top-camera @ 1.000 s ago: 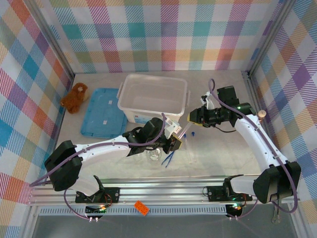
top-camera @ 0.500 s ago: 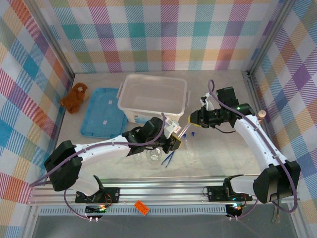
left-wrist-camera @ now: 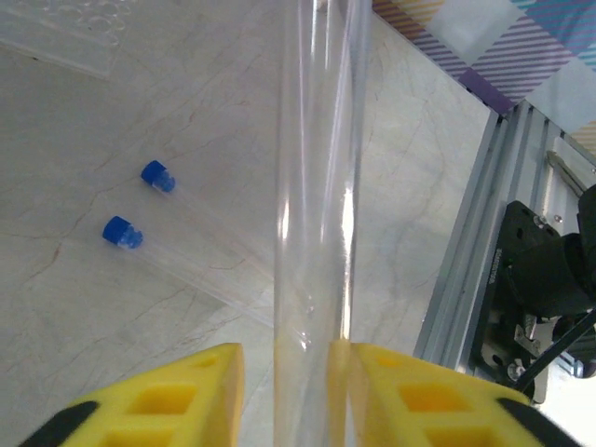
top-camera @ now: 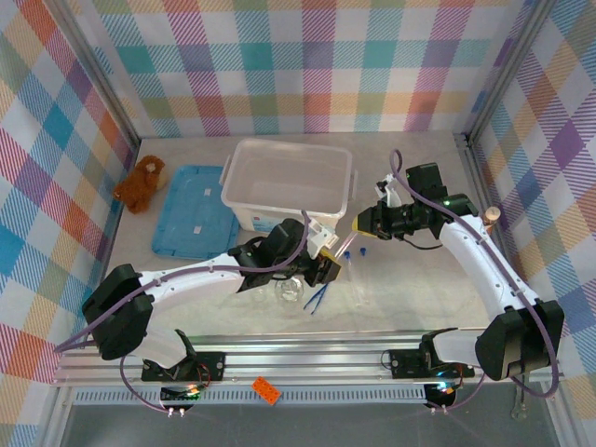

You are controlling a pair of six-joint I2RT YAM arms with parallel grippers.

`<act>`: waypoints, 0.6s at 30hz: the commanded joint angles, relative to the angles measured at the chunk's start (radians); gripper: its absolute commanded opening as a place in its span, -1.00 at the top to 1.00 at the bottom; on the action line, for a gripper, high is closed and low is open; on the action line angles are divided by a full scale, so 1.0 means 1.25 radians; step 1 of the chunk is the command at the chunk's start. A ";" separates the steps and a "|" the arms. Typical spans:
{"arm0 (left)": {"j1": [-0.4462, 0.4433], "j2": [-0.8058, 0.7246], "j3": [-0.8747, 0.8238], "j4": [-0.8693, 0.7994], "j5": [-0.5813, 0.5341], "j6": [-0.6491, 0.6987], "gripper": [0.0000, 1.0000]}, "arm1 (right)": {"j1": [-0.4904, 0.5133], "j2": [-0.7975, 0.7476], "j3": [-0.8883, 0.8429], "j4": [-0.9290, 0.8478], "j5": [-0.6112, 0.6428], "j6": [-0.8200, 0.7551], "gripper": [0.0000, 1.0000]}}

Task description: Organize the chemistry lab equipment

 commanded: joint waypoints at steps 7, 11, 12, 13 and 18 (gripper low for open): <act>0.038 -0.096 -0.019 0.001 -0.058 -0.036 -0.27 | 0.007 -0.013 0.047 -0.044 0.081 -0.011 0.63; 0.049 -0.123 -0.032 -0.005 -0.094 -0.049 -0.43 | 0.007 -0.029 0.073 -0.059 0.173 -0.009 0.63; 0.050 -0.128 -0.034 -0.008 -0.102 -0.049 -0.52 | 0.007 -0.033 0.080 -0.060 0.199 -0.008 0.63; 0.050 -0.130 -0.035 -0.013 -0.111 -0.049 -0.62 | 0.007 -0.038 0.089 -0.064 0.230 -0.008 0.63; 0.051 -0.134 -0.042 -0.029 -0.138 -0.051 -0.98 | 0.009 -0.042 0.128 -0.064 0.345 -0.006 0.63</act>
